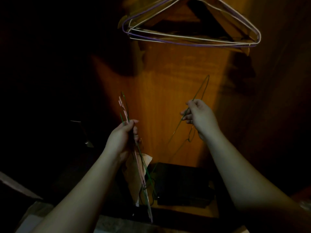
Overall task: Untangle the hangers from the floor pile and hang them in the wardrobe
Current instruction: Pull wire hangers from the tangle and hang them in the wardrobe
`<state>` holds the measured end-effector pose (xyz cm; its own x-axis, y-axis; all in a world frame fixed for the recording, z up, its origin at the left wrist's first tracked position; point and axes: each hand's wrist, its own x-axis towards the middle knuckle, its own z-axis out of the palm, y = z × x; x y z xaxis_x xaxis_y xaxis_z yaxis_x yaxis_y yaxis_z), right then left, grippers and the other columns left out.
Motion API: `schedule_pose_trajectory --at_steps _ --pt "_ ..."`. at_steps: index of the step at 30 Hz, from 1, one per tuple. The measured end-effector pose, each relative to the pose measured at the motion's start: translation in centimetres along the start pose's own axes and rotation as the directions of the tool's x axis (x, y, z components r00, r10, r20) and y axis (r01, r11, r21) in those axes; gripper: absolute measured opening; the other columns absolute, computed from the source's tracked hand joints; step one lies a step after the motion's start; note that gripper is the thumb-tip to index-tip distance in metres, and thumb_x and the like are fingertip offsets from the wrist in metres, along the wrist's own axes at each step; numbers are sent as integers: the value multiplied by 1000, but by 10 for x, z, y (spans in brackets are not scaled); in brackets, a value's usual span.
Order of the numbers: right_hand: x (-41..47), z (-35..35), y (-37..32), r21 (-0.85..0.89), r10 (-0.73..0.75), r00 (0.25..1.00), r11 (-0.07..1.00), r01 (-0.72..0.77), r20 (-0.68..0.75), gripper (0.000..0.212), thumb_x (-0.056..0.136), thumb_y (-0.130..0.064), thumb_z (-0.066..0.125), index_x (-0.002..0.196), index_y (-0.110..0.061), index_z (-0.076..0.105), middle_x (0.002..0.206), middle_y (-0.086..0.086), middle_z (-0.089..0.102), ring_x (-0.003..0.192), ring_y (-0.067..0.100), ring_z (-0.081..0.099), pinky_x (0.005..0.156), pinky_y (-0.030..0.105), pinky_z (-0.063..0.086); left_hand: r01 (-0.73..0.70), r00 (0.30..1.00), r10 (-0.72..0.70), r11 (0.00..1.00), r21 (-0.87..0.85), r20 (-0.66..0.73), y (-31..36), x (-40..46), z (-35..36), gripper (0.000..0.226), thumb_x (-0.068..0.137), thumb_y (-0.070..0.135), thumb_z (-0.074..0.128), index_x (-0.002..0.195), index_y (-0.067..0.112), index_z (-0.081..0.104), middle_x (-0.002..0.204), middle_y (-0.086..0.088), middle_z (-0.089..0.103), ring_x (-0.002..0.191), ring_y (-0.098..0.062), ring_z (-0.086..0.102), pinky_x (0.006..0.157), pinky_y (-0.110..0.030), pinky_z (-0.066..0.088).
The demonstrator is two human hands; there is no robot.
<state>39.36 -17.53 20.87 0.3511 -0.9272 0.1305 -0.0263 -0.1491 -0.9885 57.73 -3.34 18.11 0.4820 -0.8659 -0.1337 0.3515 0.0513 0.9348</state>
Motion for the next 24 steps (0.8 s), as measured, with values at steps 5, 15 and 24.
schedule_pose_trajectory --at_steps 5,15,24 --pt "5 -12 9 -99 -8 999 995 5 -31 18 104 -24 40 96 -18 54 76 1 63 59 10 56 55 21 43 -13 999 9 993 -117 -37 1 7 11 20 104 21 42 111 9 57 70 0 59 58 -15 60 55 -27 51" --pt "11 -55 20 -259 13 987 964 -55 -162 21 104 -29 40 114 -17 55 82 -2 65 65 8 60 59 22 48 -9 995 -6 989 -148 -100 0 21 19 18 102 21 45 112 12 57 65 3 54 48 -10 48 55 -28 42" --pt "26 -64 12 334 223 948 932 -139 -226 21 105 -21 39 117 -9 51 94 6 55 67 14 56 61 26 57 144 985 -102 931 335 -140 -34 5 20 23 99 30 52 104 11 63 73 1 61 63 -12 57 58 -26 42"
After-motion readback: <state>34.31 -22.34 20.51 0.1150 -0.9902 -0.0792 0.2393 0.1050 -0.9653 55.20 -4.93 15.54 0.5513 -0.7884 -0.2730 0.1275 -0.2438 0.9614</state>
